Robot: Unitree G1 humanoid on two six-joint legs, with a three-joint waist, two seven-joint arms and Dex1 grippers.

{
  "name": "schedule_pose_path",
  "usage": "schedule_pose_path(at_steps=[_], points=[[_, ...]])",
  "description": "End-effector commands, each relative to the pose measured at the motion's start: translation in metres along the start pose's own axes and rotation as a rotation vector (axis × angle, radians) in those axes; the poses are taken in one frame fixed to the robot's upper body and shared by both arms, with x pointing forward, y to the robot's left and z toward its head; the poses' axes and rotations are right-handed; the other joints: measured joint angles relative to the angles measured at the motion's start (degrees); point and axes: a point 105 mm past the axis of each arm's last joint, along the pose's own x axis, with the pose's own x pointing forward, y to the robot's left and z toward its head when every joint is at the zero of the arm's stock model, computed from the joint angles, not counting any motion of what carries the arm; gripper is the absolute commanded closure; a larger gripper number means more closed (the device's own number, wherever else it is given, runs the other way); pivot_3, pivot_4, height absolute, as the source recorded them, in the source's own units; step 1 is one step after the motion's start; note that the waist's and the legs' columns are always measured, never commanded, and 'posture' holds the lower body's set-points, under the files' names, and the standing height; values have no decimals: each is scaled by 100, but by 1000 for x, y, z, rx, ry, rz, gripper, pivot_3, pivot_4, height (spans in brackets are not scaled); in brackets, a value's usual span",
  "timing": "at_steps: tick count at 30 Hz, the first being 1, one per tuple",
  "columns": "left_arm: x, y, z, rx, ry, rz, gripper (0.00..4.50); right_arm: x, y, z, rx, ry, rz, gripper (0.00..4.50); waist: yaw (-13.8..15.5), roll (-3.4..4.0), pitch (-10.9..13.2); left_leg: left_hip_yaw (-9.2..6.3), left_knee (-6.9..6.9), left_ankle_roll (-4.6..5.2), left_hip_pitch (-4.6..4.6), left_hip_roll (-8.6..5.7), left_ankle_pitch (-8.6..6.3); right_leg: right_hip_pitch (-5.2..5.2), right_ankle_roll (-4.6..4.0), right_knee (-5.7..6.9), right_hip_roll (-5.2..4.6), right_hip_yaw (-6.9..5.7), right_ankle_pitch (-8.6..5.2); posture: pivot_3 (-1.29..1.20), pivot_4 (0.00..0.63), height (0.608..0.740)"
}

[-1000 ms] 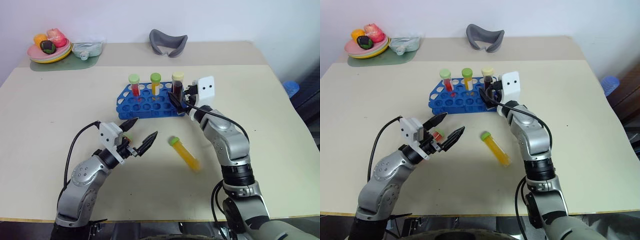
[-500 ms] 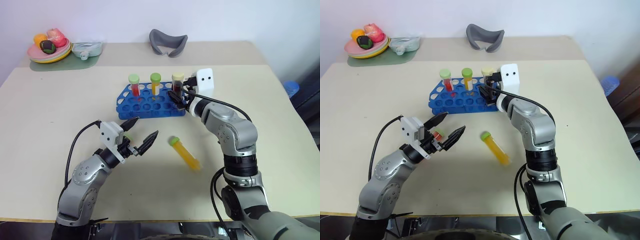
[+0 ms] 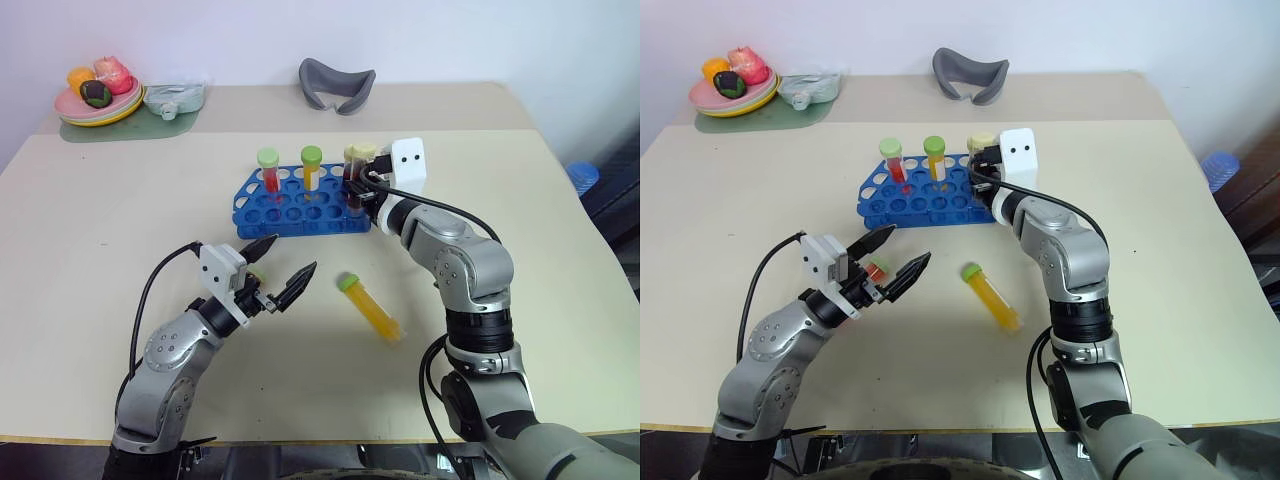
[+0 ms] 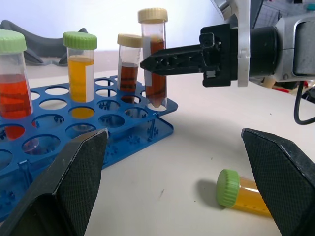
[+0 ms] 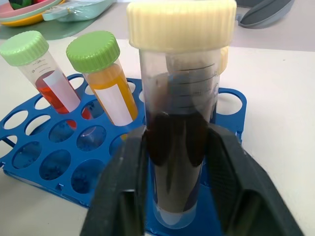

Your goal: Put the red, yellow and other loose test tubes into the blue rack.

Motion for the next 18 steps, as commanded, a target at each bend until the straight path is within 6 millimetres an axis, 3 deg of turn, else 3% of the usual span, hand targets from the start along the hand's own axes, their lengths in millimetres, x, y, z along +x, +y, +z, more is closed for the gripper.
schedule_pose_path(at_steps=[1,8,18], points=[[0,-5,8,17,-39,-20,0,-2,6,15,-9,-52,16,2637,-1,0,0,0,0,0,0,0,0,0,0,0,0,0,0,0,150,740],[-2,-4,5,16,-38,-19,0,-8,17,16,-72,-114,76,2637,2,0,0,0,-2,0,0,0,0,0,0,-2,0,0,0,0,150,740],[-7,-4,3,20,-33,-12,0,-10,8,-19,-130,-183,13,2637,0,-1,0,0,-2,0,1,0,0,4,0,-8,0,0,0,0,150,740]])
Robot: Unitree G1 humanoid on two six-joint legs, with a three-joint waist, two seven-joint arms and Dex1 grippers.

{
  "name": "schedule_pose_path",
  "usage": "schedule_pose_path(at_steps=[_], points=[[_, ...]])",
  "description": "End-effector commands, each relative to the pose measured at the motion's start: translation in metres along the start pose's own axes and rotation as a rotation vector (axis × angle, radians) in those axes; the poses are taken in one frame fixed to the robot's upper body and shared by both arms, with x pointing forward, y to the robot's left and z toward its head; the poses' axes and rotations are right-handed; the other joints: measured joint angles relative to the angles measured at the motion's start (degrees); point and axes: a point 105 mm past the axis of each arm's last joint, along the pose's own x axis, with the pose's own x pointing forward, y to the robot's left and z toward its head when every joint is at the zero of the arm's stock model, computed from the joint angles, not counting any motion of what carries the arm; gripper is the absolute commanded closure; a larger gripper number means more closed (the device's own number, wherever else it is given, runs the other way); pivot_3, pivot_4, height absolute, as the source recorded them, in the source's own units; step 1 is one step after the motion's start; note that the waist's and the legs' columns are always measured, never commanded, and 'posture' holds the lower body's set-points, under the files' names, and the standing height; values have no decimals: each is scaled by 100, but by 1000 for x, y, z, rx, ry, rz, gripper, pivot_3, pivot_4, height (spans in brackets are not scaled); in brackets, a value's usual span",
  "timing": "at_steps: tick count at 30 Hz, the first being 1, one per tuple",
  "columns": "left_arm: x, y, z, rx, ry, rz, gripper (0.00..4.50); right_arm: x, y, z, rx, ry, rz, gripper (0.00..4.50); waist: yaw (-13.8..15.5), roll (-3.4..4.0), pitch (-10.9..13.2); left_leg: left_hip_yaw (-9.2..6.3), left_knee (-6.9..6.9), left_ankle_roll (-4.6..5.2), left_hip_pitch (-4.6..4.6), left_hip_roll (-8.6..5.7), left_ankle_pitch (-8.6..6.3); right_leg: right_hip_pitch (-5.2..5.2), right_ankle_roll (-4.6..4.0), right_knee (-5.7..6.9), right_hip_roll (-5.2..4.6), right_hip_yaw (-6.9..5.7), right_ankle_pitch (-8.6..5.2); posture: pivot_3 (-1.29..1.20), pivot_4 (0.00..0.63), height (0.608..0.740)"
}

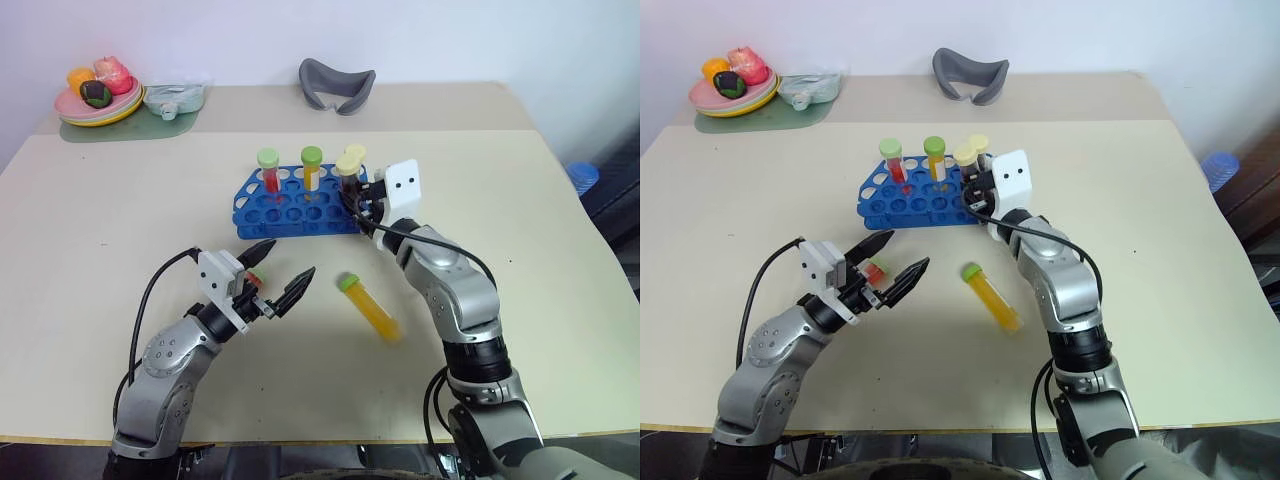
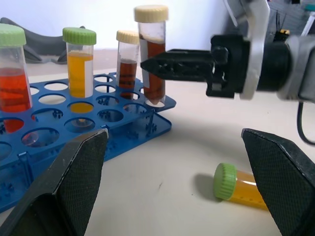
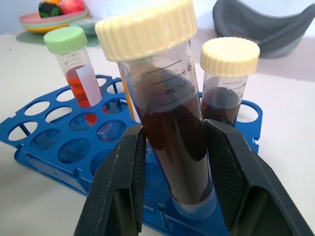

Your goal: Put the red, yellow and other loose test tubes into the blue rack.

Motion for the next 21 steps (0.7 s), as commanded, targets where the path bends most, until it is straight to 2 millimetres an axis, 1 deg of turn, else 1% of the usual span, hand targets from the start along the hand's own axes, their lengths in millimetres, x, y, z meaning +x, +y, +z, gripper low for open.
schedule_pose_path(at_steps=[1,6,13,16,21], points=[[-1,-3,8,24,-32,-12,0,0,-3,2,-4,-45,-33,2637,3,0,0,0,0,0,0,0,0,0,0,0,0,0,0,0,150,740],[-2,-2,7,26,-29,-15,0,2,-6,4,15,-73,-53,2637,1,0,0,0,-2,0,0,0,0,-2,0,0,0,0,0,0,150,740],[-1,-2,10,30,-31,-16,0,-1,-5,5,-30,-84,-36,2637,6,1,0,0,-2,0,0,0,0,-1,0,0,0,0,0,0,150,740],[-5,3,15,47,-25,-6,0,-16,-7,11,-95,-95,23,2637,21,0,1,0,-2,0,-1,0,0,-1,0,-1,0,0,0,0,150,740],[-13,15,22,74,-3,8,0,-48,-23,18,-156,-54,109,2637,14,0,1,-1,-2,0,-4,-1,0,1,0,-7,-1,-2,0,0,150,740]])
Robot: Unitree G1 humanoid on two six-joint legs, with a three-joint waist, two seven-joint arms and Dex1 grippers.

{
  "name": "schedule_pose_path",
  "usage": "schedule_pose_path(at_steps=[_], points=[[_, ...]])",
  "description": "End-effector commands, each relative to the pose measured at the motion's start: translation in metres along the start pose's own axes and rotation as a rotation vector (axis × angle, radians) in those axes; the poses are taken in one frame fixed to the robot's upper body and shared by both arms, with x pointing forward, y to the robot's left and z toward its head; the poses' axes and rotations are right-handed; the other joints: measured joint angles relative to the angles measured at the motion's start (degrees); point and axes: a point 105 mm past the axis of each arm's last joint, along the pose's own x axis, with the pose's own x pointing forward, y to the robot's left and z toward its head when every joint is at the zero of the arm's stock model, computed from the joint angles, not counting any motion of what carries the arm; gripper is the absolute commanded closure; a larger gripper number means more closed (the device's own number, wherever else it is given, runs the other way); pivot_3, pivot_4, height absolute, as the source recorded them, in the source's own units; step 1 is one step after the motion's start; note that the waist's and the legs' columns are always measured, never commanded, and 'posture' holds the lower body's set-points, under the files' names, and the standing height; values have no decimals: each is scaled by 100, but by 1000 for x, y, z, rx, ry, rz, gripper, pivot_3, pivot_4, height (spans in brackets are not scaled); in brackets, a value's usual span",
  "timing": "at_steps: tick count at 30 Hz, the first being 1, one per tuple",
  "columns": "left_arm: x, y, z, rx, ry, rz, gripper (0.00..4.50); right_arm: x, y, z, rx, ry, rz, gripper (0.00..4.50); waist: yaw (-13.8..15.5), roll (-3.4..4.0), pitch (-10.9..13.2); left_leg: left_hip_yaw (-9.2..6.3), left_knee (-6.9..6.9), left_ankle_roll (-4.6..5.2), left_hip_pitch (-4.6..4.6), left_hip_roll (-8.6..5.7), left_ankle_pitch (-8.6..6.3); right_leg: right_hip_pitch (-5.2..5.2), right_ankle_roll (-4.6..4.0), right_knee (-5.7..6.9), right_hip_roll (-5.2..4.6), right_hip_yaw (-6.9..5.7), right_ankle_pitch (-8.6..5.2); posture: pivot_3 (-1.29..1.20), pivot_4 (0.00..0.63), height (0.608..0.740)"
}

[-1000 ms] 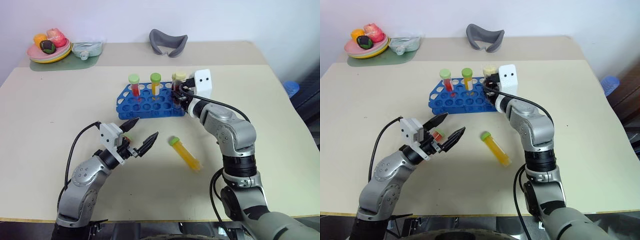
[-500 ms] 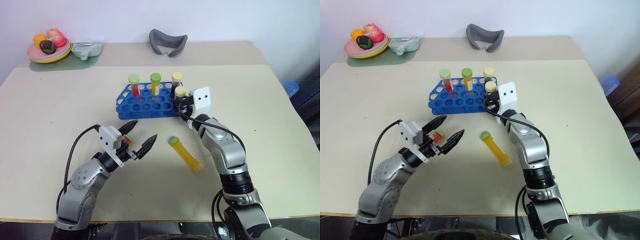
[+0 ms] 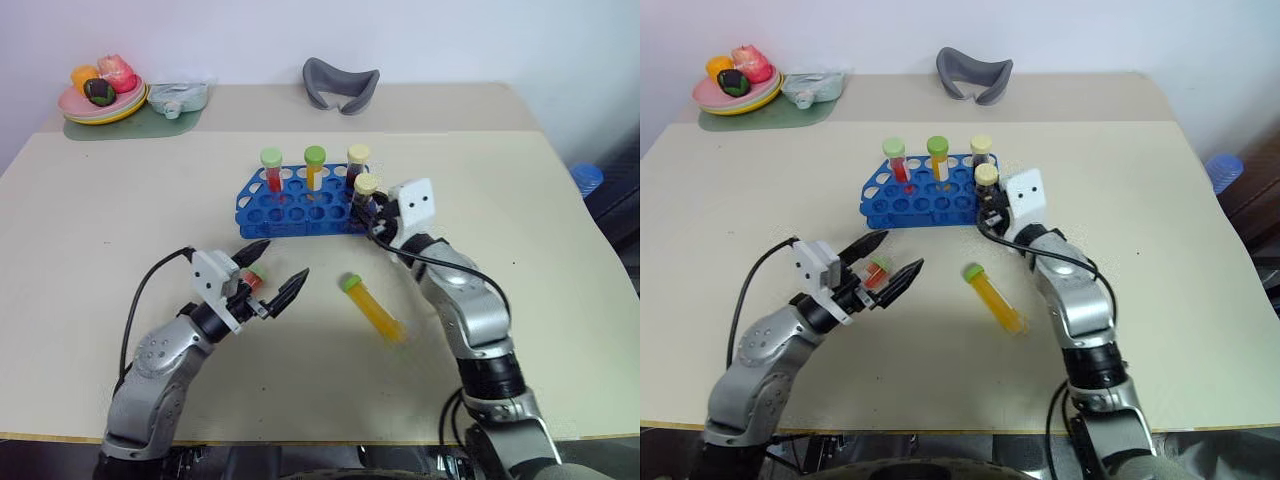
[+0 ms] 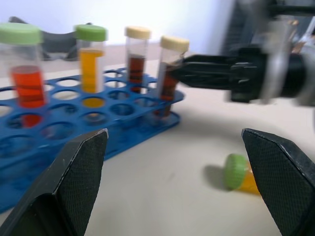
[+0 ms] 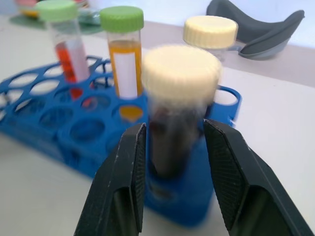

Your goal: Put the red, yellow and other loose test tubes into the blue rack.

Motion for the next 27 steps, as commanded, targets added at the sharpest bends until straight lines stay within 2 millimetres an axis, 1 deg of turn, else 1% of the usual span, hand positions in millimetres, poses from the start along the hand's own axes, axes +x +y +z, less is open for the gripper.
schedule_pose_path(at_steps=[1,2,3,5,6,7,8,9,11,13,17,20,23,27], points=[[-4,2,17,31,-39,-17,0,-22,-5,24,-43,-36,83,2637,-3,0,0,0,0,0,1,0,0,1,0,0,0,0,0,0,150,740],[-4,4,17,33,-36,-16,0,-28,-7,25,-51,-21,101,2637,-7,0,0,0,0,0,1,0,0,1,0,0,0,0,0,0,150,740],[-4,5,17,36,-33,-15,0,-33,-8,25,-52,3,126,2416,-10,0,0,0,1,0,3,0,0,3,0,0,2,0,0,0,150,740],[-5,7,17,43,-25,-17,0,-47,-2,23,-68,90,229,1829,-7,0,1,0,1,1,4,0,-1,3,0,0,2,0,0,0,150,740],[-4,9,16,47,-19,-21,0,-55,2,21,-68,148,281,1296,0,0,1,0,0,1,4,0,-1,5,0,-1,2,0,0,0,150,740],[-4,10,16,49,-15,-25,0,-61,5,20,-66,187,314,865,4,-1,1,-1,1,2,3,0,-1,5,0,-2,2,0,0,0,150,740],[-5,11,14,63,5,-46,0,-67,13,20,-51,246,352,358,3,-1,1,-1,2,2,3,0,-1,6,0,-3,1,-1,0,0,150,740],[-6,12,12,82,27,-68,0,-72,21,17,-37,315,384,65,-5,-1,1,-1,3,3,3,0,-2,7,0,-3,2,0,0,0,150,740],[-8,11,6,116,74,-125,0,-82,36,10,-33,462,446,65,-28,0,1,-2,1,3,6,1,-2,5,-1,0,6,1,0,0,150,740],[-11,12,3,132,105,-169,0,-83,48,8,55,555,490,65,-32,-1,1,-2,1,3,8,1,-2,5,-2,2,7,2,0,0,150,740],[-13,11,-1,145,129,-224,0,-76,63,2,110,620,522,65,15,-1,2,-3,2,3,4,1,-2,4,-4,-3,6,0,0,0,150,740],[-14,8,-3,140,133,-244,0,-73,73,-5,67,667,518,65,22,-3,3,-2,2,5,-12,-2,-3,-2,-3,-14,-1,-2,0,0,150,740],[-17,1,-5,119,141,-274,0,-69,68,-19,38,730,422,65,1,-3,2,-3,1,5,-18,-1,-3,-11,-2,-10,0,-2,0,0,150,740],[-23,-14,-9,112,172,-356,0,-68,57,-30,5,794,323,65,-13,-3,2,-3,3,5,-17,0,-3,-12,-2,-7,1,-1,0,0,150,740]])
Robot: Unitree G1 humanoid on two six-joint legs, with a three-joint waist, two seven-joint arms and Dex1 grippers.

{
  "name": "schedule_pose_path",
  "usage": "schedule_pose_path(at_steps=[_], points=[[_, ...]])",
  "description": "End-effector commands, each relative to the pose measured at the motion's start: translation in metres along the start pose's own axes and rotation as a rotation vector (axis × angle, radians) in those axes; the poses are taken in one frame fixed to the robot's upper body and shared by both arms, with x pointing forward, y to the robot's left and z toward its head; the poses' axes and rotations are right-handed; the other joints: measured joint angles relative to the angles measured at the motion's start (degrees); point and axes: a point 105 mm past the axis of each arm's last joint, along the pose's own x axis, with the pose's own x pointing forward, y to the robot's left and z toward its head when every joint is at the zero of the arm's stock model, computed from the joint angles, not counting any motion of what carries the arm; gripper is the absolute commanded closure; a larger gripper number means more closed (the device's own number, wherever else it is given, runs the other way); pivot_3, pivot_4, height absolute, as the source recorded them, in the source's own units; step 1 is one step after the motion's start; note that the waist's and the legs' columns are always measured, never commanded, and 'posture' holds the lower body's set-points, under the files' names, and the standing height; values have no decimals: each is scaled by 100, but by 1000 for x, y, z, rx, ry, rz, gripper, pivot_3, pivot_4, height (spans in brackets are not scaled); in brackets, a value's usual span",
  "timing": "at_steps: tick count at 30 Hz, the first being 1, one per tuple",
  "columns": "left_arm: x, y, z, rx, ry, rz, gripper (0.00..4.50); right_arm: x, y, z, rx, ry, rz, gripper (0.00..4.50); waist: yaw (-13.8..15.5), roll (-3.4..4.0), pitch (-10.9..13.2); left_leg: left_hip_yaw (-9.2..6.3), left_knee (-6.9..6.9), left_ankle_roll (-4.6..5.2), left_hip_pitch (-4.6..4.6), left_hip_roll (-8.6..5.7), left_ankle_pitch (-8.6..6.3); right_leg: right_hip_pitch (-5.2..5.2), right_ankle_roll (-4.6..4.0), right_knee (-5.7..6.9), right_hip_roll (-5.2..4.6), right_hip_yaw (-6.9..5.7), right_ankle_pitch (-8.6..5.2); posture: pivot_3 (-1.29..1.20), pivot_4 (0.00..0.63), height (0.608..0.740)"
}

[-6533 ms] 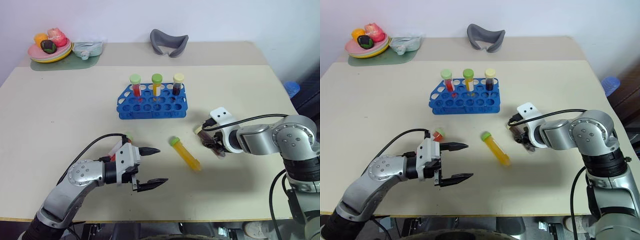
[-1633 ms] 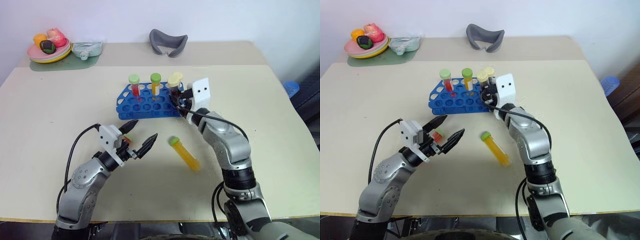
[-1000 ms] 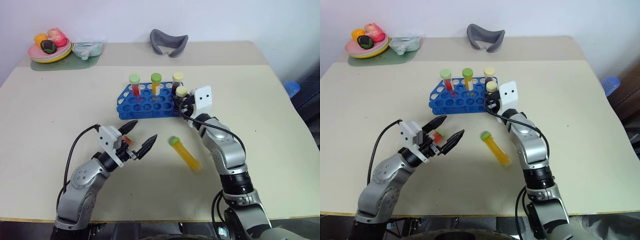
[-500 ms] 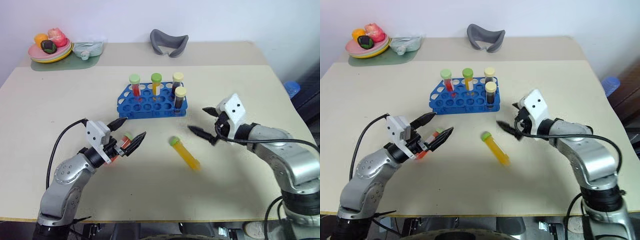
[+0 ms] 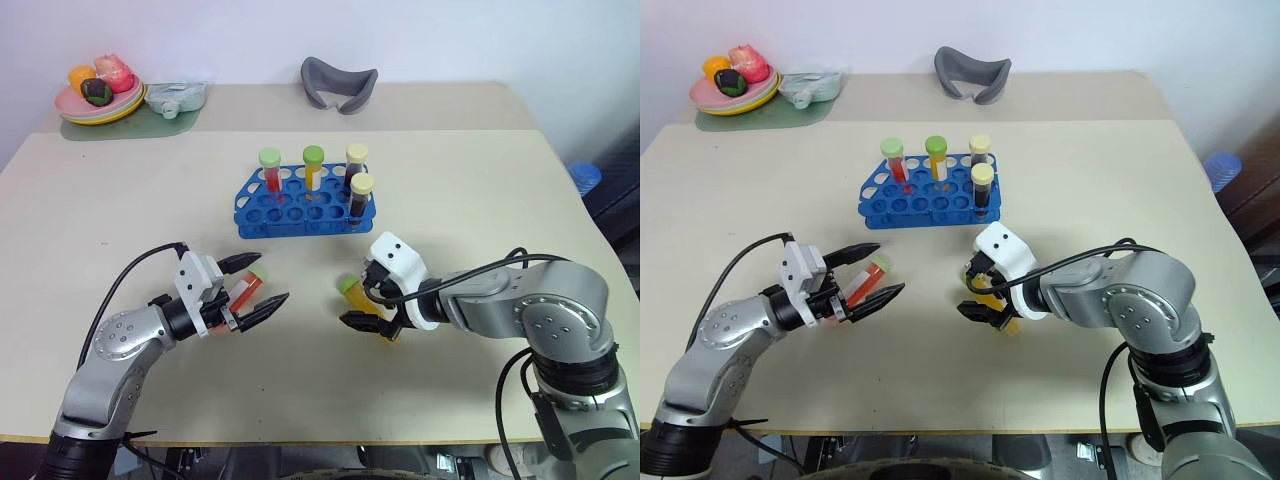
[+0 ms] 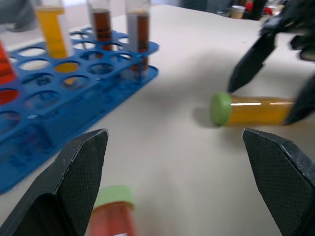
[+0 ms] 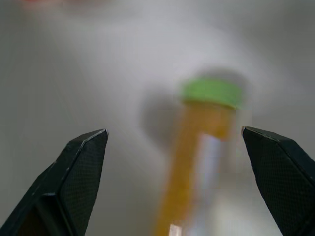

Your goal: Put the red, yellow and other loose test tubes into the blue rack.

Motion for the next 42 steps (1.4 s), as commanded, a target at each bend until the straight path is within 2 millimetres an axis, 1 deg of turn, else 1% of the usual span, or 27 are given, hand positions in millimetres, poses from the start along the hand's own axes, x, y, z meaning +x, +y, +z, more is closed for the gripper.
schedule_pose_path(at_steps=[1,4,8,11,19,20,22,23,24,26,33,40,42], points=[[-1,-18,6,24,0,-96,0,-1,-6,0,-10,28,-67,65,1,0,0,0,0,0,0,0,0,0,0,0,0,0,0,0,150,740],[-2,-28,4,16,11,-139,0,0,-7,0,-3,46,-87,65,-2,0,0,0,-1,0,0,1,0,-1,0,1,2,1,0,0,150,740],[-4,-34,0,9,27,-167,0,1,-11,1,10,66,-119,65,5,1,0,0,0,1,0,1,0,-1,0,1,2,0,0,0,150,740],[-6,-40,-4,-4,37,-194,0,0,-14,-3,20,96,-138,65,5,1,0,0,0,1,-2,1,0,-1,0,1,1,1,0,0,150,740],[-9,-48,-11,-3,48,-240,0,-3,-18,-6,51,141,-167,65,8,1,0,0,0,2,-4,1,-1,-2,-1,-2,0,1,-1,0,150,740],[-9,-48,-12,-3,48,-241,0,-3,-17,-7,58,145,-169,291,7,1,0,0,0,2,-4,1,-1,-2,-1,-2,1,0,-1,0,150,740],[-10,-48,-15,-2,48,-245,0,-3,-17,-7,76,154,-174,884,7,1,0,0,0,2,-4,2,-1,-3,-1,-1,0,1,-1,0,150,740],[-10,-49,-16,-2,49,-246,0,-4,-16,-6,84,157,-178,1354,6,0,0,0,1,3,-5,2,-1,-3,-1,-2,0,1,-1,0,150,740],[-10,-49,-17,-2,49,-246,0,-4,-16,-6,91,160,-183,1944,6,1,0,0,1,3,-6,2,-2,-4,-1,-2,1,1,-1,0,150,740],[-11,-49,-19,-2,48,-245,0,-5,-16,-5,102,166,-193,2845,-2,1,0,0,1,3,-6,3,-2,-7,-2,0,2,1,-1,0,150,740],[-9,-52,-21,-1,44,-241,0,-5,-16,-1,109,177,-220,2845,6,1,0,-1,4,3,-21,4,-2,-18,-2,0,2,1,-1,0,150,740],[-7,-51,-17,3,37,-222,0,-7,-18,10,33,130,-228,2845,6,2,0,-1,6,3,-41,4,-1,-39,-2,2,2,0,0,0,150,740],[-6,-49,-15,5,36,-217,0,-6,-18,10,23,132,-225,2845,11,2,0,-3,7,3,-49,4,-1,-46,-1,3,2,-1,0,0,150,740]])
